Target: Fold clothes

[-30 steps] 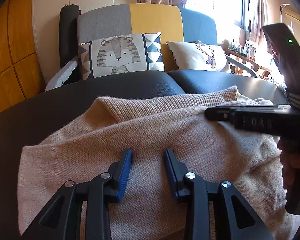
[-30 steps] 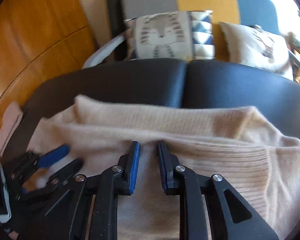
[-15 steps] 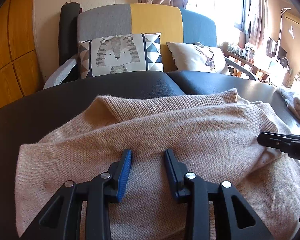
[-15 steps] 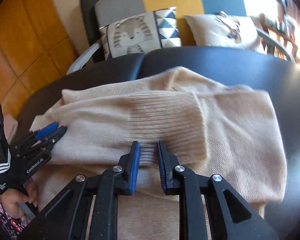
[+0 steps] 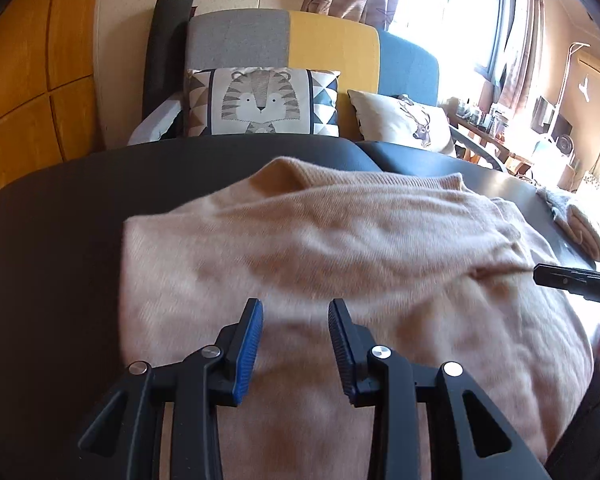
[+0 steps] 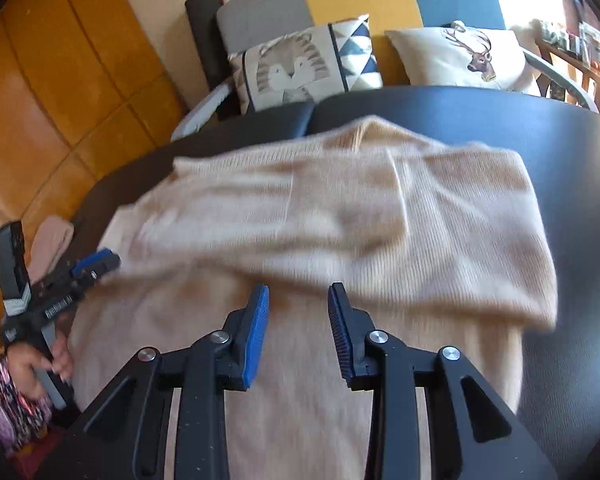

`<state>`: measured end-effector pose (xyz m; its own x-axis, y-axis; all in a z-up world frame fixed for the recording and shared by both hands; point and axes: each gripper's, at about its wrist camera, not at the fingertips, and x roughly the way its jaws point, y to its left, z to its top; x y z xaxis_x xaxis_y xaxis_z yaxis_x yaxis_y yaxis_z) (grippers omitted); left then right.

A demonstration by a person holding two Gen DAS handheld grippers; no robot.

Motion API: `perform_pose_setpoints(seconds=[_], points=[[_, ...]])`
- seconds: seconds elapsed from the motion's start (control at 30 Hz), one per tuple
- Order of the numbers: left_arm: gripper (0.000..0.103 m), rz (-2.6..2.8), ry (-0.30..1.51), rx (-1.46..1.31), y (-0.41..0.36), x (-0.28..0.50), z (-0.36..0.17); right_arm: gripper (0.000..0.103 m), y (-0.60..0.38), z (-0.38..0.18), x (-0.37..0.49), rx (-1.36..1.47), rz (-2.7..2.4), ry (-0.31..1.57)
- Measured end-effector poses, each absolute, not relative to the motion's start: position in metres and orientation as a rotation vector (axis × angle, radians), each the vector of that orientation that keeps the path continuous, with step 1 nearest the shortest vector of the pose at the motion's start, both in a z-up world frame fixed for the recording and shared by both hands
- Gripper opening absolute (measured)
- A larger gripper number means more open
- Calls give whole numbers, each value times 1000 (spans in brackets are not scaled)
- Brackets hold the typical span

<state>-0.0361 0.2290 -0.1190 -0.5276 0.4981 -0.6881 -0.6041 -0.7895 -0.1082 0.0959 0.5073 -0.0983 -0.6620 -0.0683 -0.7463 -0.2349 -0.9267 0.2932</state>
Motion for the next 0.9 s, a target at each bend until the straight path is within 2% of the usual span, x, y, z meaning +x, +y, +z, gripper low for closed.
perform_pose_setpoints(seconds=[0.23, 0.37, 0.53, 0.9], points=[[34, 2325, 423, -940, 223, -20, -141, 34, 502, -108, 120, -1280, 2631, 337], [35, 2323, 411, -958, 225, -30, -144, 35, 512, -121, 116, -1267, 2596, 381], [35, 2303, 370, -993, 226, -48, -145, 41, 517, -124, 97, -1269, 2590, 329], [38, 2316, 429, -1028, 255, -101, -145, 42, 544, -125, 52, -1261, 2598, 353]])
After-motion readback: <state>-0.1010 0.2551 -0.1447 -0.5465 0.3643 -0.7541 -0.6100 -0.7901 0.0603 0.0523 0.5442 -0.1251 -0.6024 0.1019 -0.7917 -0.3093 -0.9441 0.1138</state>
